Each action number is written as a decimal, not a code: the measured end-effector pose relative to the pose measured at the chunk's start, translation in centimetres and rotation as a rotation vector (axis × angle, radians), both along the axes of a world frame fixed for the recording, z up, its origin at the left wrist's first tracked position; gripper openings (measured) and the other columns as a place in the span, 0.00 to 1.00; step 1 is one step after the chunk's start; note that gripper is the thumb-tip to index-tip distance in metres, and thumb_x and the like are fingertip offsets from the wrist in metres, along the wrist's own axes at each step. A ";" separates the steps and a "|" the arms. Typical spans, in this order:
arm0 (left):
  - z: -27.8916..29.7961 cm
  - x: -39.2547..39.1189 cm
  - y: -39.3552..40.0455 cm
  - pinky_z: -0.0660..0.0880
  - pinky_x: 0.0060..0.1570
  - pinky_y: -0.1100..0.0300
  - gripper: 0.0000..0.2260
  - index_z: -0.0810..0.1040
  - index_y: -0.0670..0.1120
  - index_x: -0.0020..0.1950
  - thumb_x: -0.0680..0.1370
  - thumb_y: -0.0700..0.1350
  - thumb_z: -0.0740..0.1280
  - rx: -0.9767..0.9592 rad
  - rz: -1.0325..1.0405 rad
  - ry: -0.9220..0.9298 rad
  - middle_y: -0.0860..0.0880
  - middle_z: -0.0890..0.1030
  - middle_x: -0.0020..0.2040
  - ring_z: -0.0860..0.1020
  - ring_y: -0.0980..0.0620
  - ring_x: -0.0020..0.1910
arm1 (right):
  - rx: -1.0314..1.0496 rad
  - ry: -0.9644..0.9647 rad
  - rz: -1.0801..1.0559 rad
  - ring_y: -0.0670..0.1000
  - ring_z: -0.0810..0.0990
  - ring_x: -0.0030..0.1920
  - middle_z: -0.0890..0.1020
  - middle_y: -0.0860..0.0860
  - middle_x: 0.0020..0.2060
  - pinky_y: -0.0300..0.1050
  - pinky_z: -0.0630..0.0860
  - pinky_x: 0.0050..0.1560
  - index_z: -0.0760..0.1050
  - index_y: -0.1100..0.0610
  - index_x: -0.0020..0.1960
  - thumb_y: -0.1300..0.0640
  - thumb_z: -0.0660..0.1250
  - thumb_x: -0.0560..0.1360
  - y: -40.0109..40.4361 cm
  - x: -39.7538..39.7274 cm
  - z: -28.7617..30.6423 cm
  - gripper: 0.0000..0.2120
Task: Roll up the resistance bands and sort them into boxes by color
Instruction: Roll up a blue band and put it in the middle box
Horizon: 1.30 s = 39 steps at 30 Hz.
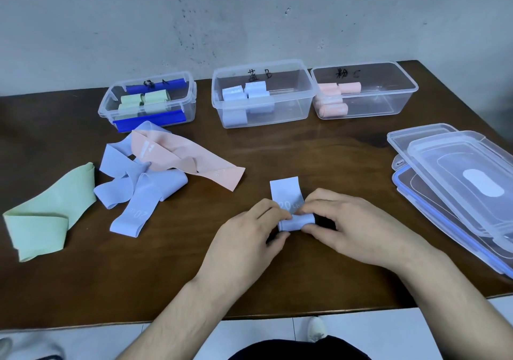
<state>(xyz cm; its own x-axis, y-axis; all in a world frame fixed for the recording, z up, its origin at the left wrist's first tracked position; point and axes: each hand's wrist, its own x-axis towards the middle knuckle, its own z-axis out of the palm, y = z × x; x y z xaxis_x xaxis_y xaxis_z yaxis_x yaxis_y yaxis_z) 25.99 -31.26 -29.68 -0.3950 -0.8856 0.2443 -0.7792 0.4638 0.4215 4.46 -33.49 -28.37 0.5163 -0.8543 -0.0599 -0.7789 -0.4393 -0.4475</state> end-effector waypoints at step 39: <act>-0.4 -0.3 -1.8 0.75 0.35 0.67 0.13 0.80 0.52 0.61 0.77 0.44 0.72 0.027 0.055 0.019 0.56 0.77 0.58 0.75 0.57 0.36 | -0.046 -0.035 -0.044 0.42 0.77 0.49 0.72 0.34 0.58 0.39 0.75 0.49 0.74 0.43 0.67 0.46 0.62 0.81 -2.5 0.3 -0.5 0.16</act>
<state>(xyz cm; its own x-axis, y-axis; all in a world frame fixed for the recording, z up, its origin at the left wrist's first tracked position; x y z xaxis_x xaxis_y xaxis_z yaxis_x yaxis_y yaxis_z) 25.72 -33.10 -30.05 -0.3413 -0.9121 0.2270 -0.7947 0.4090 0.4485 4.76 -36.02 -28.89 0.4797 -0.8774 -0.0024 -0.7820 -0.4262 -0.4548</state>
